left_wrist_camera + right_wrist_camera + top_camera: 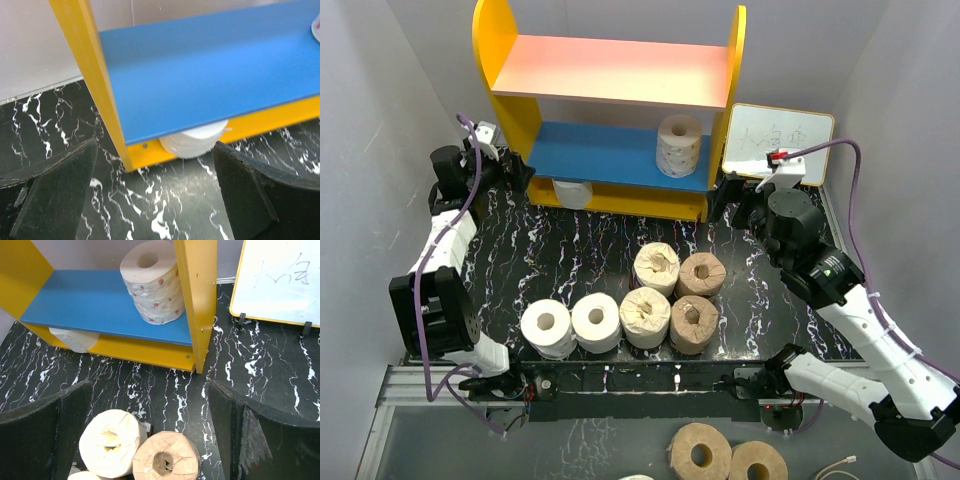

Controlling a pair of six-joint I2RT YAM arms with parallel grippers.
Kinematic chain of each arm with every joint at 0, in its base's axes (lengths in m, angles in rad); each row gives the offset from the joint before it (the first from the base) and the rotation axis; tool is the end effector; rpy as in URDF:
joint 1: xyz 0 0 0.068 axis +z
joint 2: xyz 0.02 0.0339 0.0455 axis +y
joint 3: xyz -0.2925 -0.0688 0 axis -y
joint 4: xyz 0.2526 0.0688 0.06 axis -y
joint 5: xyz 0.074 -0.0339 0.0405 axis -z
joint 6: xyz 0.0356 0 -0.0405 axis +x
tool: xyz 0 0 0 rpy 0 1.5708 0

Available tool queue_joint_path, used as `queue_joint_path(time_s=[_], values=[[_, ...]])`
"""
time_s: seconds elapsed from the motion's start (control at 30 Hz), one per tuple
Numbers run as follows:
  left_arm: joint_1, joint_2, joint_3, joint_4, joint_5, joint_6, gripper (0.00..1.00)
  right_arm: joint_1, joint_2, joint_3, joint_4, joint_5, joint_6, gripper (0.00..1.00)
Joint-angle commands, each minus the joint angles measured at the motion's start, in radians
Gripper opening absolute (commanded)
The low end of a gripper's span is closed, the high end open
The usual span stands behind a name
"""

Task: Place and organize the paper towels onto the shelf

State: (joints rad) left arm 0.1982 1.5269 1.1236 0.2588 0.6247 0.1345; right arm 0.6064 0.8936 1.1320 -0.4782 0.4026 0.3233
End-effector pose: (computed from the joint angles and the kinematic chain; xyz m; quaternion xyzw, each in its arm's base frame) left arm 0.3618 0.0514 0.3470 0.1780 0.7257 -0.1261 0.6525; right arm 0.1490 0.0864 0.4341 0.0135 0.7804 0.1306 0.6113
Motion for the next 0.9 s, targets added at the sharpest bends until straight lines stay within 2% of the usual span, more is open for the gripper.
queue_joint_path(time_s=[0.0, 0.1, 0.3, 0.4, 0.47, 0.67, 0.73, 0.8, 0.87], values=[[-0.002, 0.06, -0.024, 0.329, 0.009, -0.109, 0.99, 0.0, -0.066, -0.001, 0.005, 0.045, 0.008, 0.98], [-0.002, 0.112, -0.01, 0.439, 0.021, -0.148, 0.99, -0.001, -0.081, 0.003, -0.01, 0.055, 0.011, 0.99], [-0.001, 0.215, 0.091, 0.475, 0.061, -0.247, 0.99, 0.0, -0.09, 0.004, -0.026, 0.069, 0.013, 0.98], [-0.003, 0.247, 0.118, 0.485, 0.076, -0.293, 0.93, -0.001, -0.092, 0.0, -0.026, 0.074, 0.013, 0.98], [-0.003, 0.262, 0.127, 0.492, 0.086, -0.316, 0.83, -0.001, -0.091, -0.005, -0.023, 0.076, 0.013, 0.98], [-0.002, 0.264, 0.119, 0.487, 0.073, -0.337, 0.63, 0.0, -0.093, -0.025, -0.009, 0.074, 0.014, 0.98], [-0.003, 0.257, 0.107, 0.478, 0.073, -0.333, 0.54, 0.0, -0.093, -0.031, -0.003, 0.072, 0.015, 0.98], [-0.003, 0.246, 0.095, 0.471, 0.064, -0.331, 0.35, -0.001, -0.093, -0.039, 0.005, 0.066, 0.014, 0.94], [-0.003, 0.237, 0.073, 0.493, 0.058, -0.337, 0.28, 0.0, -0.093, -0.048, 0.015, 0.055, 0.014, 0.89]])
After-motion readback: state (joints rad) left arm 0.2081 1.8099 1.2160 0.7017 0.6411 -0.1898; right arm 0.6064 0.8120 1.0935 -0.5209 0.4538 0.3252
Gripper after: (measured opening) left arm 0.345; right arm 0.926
